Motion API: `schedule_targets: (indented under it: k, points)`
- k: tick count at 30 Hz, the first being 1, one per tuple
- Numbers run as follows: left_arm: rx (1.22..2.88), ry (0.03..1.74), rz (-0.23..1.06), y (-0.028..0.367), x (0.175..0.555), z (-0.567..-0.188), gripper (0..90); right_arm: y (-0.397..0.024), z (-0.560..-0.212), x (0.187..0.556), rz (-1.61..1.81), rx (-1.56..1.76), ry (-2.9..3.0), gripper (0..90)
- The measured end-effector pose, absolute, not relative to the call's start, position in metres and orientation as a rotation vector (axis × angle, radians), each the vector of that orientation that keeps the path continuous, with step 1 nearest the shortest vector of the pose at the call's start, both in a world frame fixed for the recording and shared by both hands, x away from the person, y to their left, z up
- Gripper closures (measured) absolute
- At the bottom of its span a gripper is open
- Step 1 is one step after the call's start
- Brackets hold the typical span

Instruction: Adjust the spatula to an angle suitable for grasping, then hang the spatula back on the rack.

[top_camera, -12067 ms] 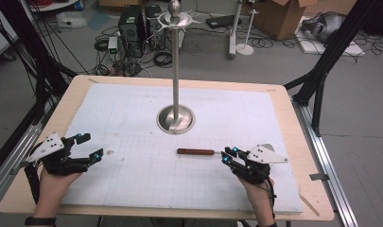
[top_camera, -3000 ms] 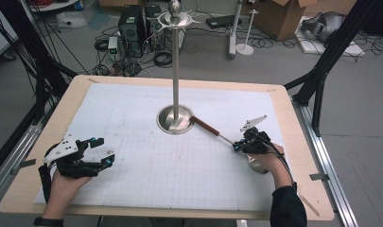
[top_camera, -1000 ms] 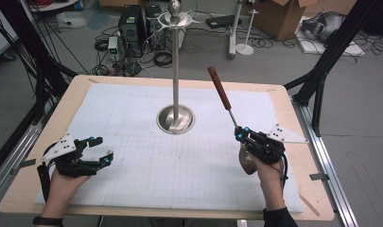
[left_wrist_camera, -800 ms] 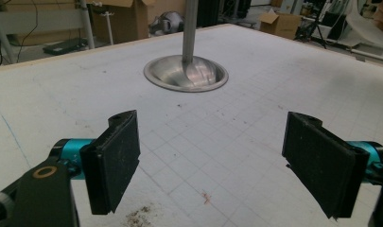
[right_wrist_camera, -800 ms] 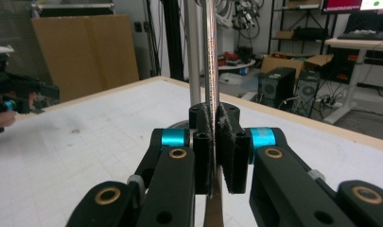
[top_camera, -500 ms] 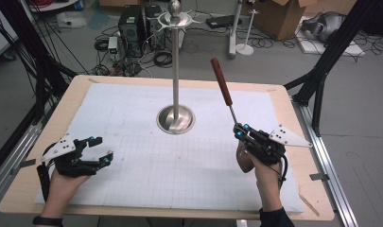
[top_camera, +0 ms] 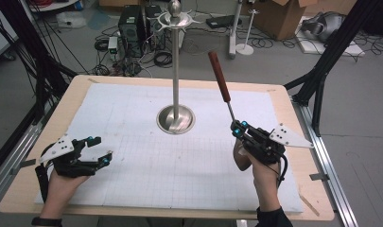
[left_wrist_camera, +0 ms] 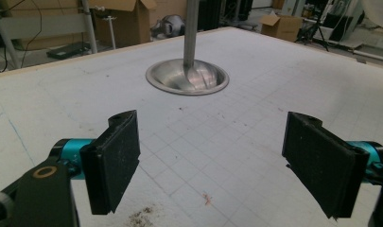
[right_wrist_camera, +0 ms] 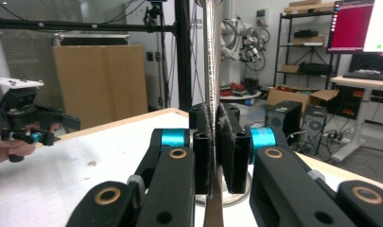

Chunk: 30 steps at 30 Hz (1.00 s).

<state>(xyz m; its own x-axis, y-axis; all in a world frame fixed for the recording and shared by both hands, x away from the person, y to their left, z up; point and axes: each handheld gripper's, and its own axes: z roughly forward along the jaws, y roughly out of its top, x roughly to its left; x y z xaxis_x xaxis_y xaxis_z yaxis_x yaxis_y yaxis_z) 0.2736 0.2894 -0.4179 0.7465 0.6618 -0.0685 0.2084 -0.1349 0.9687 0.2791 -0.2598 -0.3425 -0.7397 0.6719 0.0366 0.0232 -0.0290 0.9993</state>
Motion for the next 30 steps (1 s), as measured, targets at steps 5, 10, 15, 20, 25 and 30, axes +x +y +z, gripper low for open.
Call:
schedule_targets:
  k: [5, 10, 15, 20, 25, 30]
  points:
    - [1.695, 0.696, 0.451, 0.290, 0.274, -0.417, 20.3, -0.258, -0.340, 0.278, 1.828, 0.719, 1.775, 84.7]
    - [1.693, 0.697, 0.450, 0.290, 0.274, -0.417, 20.3, -0.259, -0.340, 0.278, 1.817, 0.746, 1.760, 84.7]
    - [1.693, 0.692, 0.441, 0.289, 0.274, -0.417, 20.3, -0.259, -0.339, 0.275, 1.812, 0.743, 1.739, 84.7]
    - [1.687, 0.691, 0.444, 0.290, 0.274, -0.417, 20.3, -0.256, -0.338, 0.274, 1.816, 0.742, 1.735, 84.7]
    - [1.684, 0.696, 0.449, 0.293, 0.274, -0.417, 20.3, -0.251, -0.335, 0.276, 1.832, 0.733, 1.733, 84.7]
    - [1.687, 0.695, 0.450, 0.293, 0.275, -0.416, 20.3, -0.241, -0.331, 0.279, 1.837, 0.720, 1.722, 84.7]
